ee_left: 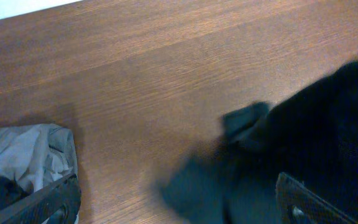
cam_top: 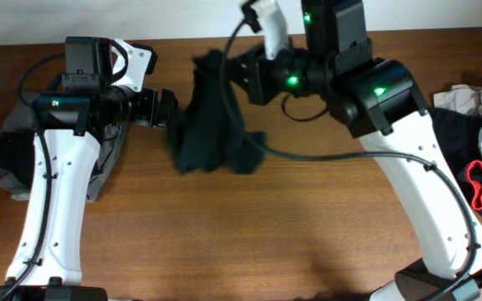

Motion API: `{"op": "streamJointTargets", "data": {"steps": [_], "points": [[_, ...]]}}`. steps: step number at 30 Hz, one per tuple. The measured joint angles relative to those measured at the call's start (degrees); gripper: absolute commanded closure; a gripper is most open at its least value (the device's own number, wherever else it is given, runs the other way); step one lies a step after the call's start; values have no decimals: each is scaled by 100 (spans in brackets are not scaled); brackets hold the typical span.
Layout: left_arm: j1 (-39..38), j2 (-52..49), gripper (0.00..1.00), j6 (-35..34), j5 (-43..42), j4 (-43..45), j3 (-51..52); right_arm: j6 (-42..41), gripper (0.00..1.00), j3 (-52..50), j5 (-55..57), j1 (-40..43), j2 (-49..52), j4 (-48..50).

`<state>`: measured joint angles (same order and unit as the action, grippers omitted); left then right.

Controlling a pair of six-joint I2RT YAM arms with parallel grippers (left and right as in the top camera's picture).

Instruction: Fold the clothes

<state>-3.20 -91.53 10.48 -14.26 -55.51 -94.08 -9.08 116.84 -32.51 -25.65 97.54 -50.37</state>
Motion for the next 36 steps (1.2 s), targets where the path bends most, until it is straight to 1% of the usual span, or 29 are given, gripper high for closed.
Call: {"op": "streamJointTargets", "data": {"steps": [3, 4, 5, 6, 7, 8, 9, 12, 18, 23, 25, 27, 29, 32, 33, 34, 35, 36], "points": [[0, 0, 1, 0, 22, 0, -2, 7, 96, 4, 863, 313, 0, -752], [0, 0, 1, 0, 24, 4, -2, 26, 94, 4, 1226, 490, 0, -994], [0, 0, 1, 0, 26, 17, -2, 48, 83, 4, 1445, 625, 0, -1128], [0, 0, 1, 0, 26, 31, -2, 90, 59, 4, 1779, 826, 0, -1355], [0, 0, 1, 0, 31, 42, -2, 133, 41, 4, 1926, 933, 0, -1456], [0, 0, 1, 0, 39, 44, -2, 157, 30, 4, 2124, 1080, 0, -1604], [0, 0, 1, 0, 39, 44, -2, 166, 23, 4, 2277, 1226, 0, -1777], [0, 0, 1, 0, 39, 44, -2, 214, 20, 4, 2614, 1613, 0, -2216], [0, 0, 1, 0, 39, 44, -2, 225, 18, 4, 2846, 1926, 0, -2900], [0, 0, 1, 0, -81, 39, -2, 225, 19, -107, 2861, 1884, -15, -3272], [0, -4, 1, 0, -127, 24, -2, 225, 23, -389, 2857, 1805, -37, -3316], [0, -33, 8, -2, -162, -13, -2, 232, 28, -767, 2835, 1685, -39, -3226], [-2, -116, 24, -39, -186, -66, -11, 232, 30, -1364, 2761, 1506, -52, -2986], [-44, -348, 41, -63, -199, -85, -11, 240, 34, -2479, 2667, 1086, -33, -2341], [-63, -442, 48, -59, -205, -85, -11, 240, 34, -2677, 2660, 1001, -31, -2184], [-94, -542, 60, -39, -203, -87, -11, 238, 37, -2988, 2649, 861, -31, -1926], [-138, -673, 65, -66, -216, -85, -11, 245, 39, -3292, 2638, 717, -28, -1707], [-186, -811, 78, -79, -232, -87, -11, 247, 41, -3560, 2625, 570, -22, -1530]]}}
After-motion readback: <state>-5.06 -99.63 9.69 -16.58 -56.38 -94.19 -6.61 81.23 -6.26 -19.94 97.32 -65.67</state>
